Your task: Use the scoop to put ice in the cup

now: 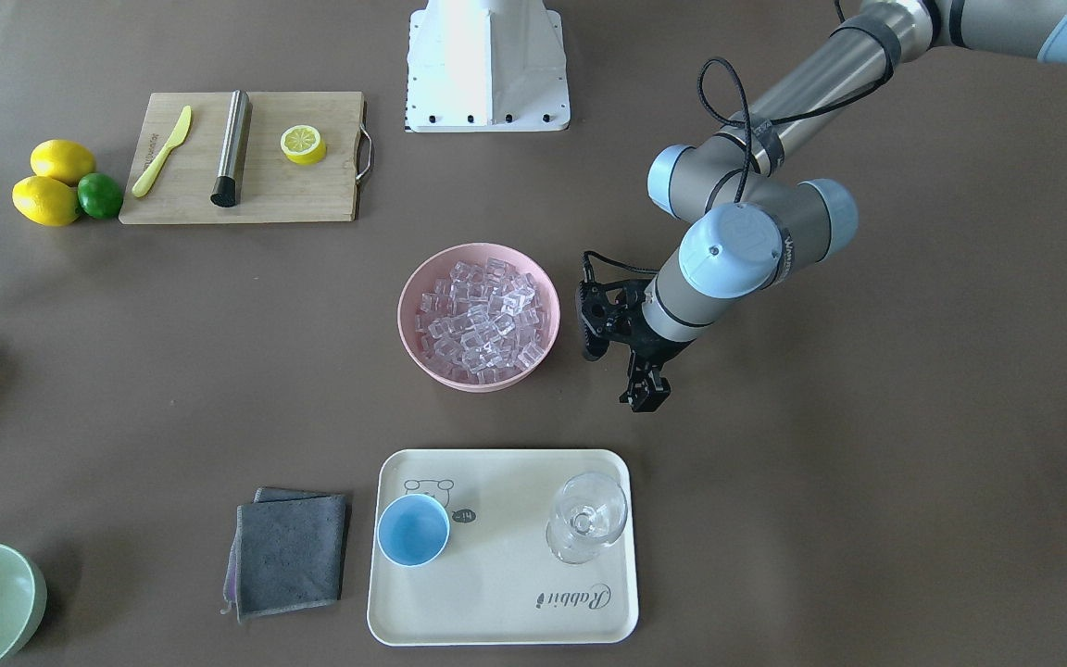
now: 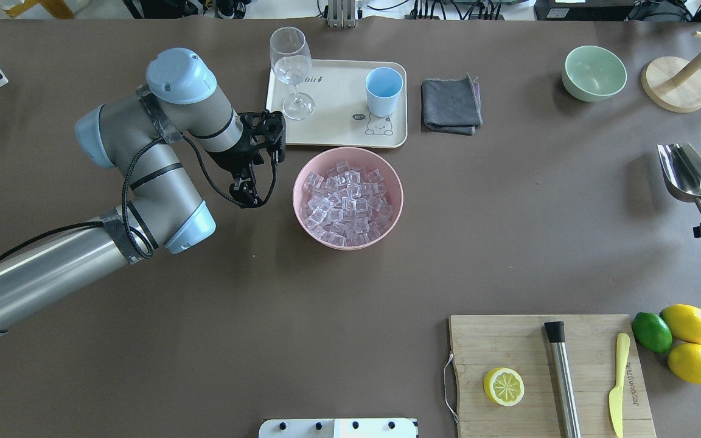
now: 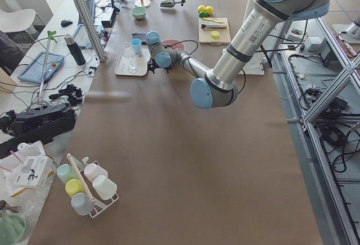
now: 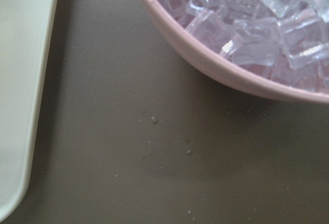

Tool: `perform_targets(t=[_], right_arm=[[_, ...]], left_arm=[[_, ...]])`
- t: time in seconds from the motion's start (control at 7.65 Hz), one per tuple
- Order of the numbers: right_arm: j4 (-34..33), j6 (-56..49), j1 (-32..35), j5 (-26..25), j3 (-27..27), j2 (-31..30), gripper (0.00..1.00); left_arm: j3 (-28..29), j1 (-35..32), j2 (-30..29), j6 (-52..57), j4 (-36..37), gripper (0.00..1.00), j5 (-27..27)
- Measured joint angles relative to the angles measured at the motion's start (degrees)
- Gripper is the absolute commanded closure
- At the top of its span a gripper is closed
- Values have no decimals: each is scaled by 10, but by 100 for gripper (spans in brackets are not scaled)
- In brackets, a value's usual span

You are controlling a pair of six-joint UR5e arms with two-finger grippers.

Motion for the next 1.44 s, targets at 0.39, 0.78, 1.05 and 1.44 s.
perform_targets(t=[0.39,0.78,1.05,1.44], right_arm=[[-114,-145,12,17,115,10,100],[-186,-259,13,60,161,67,100],[-271,-293,15,93,222,84,100],[-416,-332,2,102,309,109,100]], left_arm=[[-5,8,31,-49,-81,1,-5],[-14,21,43,-87,-146,1,-19],[-14,51,41,-124,-202,1,2],[-14,70,40,-142,-237,1,22]])
